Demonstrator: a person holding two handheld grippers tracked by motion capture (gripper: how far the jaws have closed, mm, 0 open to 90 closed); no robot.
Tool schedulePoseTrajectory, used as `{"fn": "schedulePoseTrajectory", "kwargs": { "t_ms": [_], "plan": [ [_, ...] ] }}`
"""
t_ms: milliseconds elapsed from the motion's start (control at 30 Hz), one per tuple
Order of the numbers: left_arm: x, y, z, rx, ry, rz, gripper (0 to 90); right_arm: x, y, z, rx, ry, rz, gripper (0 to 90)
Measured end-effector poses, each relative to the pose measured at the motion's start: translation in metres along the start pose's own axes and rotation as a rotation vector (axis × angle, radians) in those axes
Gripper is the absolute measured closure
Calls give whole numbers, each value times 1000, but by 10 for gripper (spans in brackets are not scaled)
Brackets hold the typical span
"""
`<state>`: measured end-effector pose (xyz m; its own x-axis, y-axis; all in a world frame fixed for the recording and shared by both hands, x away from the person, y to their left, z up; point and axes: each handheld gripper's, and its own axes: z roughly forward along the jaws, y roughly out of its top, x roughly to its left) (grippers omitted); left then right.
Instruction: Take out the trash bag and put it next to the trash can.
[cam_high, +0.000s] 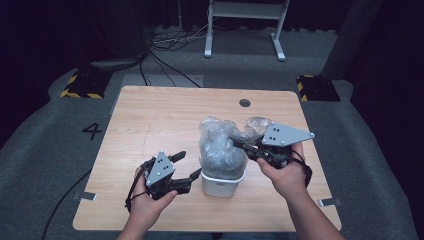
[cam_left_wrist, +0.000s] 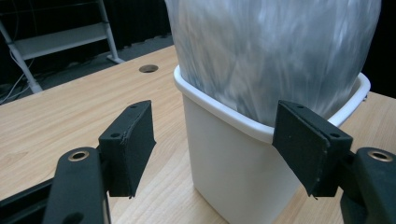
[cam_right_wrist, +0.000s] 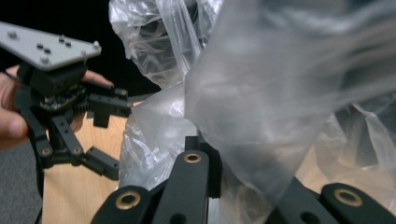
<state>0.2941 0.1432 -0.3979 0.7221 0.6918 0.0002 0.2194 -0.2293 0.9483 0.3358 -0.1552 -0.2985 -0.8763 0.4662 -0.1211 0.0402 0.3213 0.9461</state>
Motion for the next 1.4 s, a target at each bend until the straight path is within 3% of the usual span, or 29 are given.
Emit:
{"fn": "schedulePoseTrajectory", "kwargs": {
  "t_ms": [300, 567, 667, 733, 867, 1133, 1400],
  "plan": [
    [7, -4, -17, -9, 39, -11, 288, -7, 19, -21, -64, -39, -22, 900],
    [18, -15, -32, 19, 93, -19, 288, -20, 28, -50, -104, -105, -28, 900],
    [21, -18, -39, 38, 115, -7, 281, -28, 27, -63, -92, -145, -29, 900],
    [23, -21, -44, 61, 141, 26, 279, -33, 24, -69, -81, -164, -27, 900],
    [30, -27, -53, 93, 156, 37, 277, -43, 14, -78, -47, -203, -20, 899],
    [44, -40, -66, 136, 163, 4, 265, -61, -6, -88, 17, -269, -2, 897],
    [51, -50, -67, 158, 170, -24, 262, -81, -42, -73, 95, -287, 67, 889]
  ]
}}
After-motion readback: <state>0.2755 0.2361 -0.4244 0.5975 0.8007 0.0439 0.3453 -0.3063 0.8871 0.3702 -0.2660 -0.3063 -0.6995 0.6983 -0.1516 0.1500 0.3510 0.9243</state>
